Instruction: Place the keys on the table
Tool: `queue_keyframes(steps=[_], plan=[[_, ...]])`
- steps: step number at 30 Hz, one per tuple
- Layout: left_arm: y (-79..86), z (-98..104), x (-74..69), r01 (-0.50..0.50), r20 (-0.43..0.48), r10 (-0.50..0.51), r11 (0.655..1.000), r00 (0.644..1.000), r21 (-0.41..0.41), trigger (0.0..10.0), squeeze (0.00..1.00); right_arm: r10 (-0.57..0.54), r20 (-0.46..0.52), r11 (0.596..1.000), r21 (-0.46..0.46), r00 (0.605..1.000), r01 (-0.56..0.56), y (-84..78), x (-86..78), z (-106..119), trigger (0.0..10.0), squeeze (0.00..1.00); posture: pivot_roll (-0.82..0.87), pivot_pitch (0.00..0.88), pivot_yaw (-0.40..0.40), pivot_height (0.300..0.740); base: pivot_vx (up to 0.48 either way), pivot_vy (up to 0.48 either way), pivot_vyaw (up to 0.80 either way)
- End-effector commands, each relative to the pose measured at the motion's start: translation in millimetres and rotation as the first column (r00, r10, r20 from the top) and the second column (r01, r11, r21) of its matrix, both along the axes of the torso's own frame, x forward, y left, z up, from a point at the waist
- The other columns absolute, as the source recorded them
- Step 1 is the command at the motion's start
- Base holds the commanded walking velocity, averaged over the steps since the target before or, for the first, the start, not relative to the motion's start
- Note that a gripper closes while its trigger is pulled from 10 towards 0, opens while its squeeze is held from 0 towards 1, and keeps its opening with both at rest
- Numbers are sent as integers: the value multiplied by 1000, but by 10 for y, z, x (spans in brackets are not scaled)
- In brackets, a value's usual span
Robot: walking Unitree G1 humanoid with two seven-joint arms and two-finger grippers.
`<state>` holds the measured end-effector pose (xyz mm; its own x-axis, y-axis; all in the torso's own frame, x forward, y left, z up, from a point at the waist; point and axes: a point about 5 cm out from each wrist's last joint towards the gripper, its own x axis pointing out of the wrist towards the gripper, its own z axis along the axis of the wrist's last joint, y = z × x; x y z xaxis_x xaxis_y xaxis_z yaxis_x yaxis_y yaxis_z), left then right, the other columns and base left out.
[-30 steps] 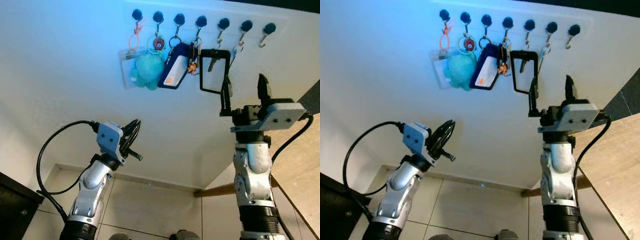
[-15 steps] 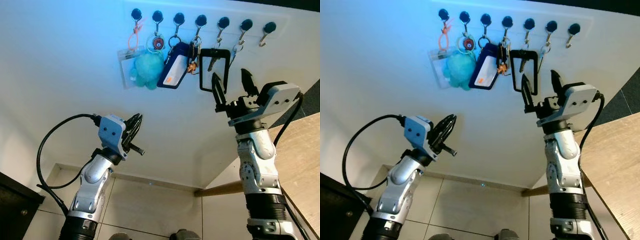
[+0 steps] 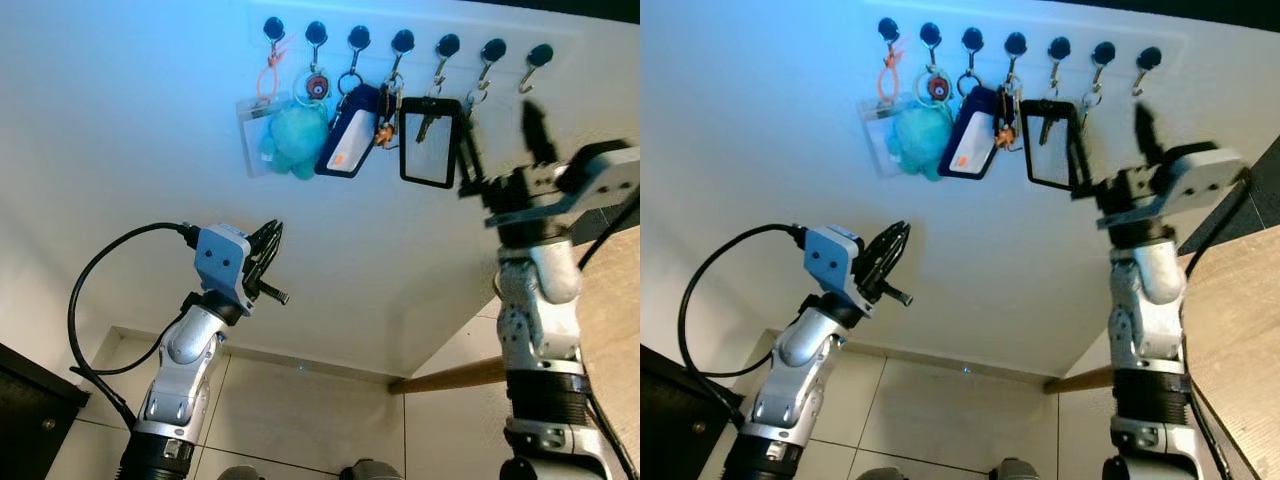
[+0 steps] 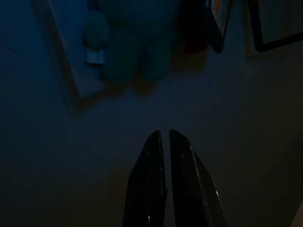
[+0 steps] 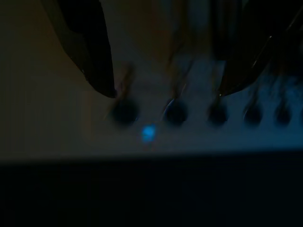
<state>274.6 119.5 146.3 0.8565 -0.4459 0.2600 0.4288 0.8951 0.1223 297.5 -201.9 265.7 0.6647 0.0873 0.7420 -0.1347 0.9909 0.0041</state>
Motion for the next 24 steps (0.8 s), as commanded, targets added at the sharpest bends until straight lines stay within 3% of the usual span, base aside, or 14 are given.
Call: queue_keyframes(steps=[1,5,9,19,20,24], plan=[[-27,5,-29,10,1,-10,1000,1000,-8,10000,0,-51,49,999,9,997,51,-74,-50,92,10000,0,64,88,-45,740,0,0,0],[-31,10,-32,11,3,-11,1000,1000,-9,10000,0,-92,59,996,21,994,91,-129,-51,114,10000,0,62,85,-47,740,0,0,0],[-32,8,-32,11,-1,-11,1000,1000,-11,10000,0,-104,3,995,12,995,104,-142,-4,35,10000,0,58,84,-47,740,0,0,0],[-77,-8,-35,20,-9,-20,1000,1000,-4,10000,0,-124,-69,992,17,990,125,-67,25,-133,10000,0,57,85,-51,740,0,0,0],[-88,-15,-36,22,-11,-22,1000,1000,-1,10000,0,-111,-119,994,3,987,112,-35,73,-206,10000,0,58,86,-52,740,0,0,0],[-87,-19,-37,23,-14,-23,1000,1000,2,10000,0,-95,-165,995,-8,982,95,-5,122,-268,10000,0,59,87,-53,740,0,0,0]])
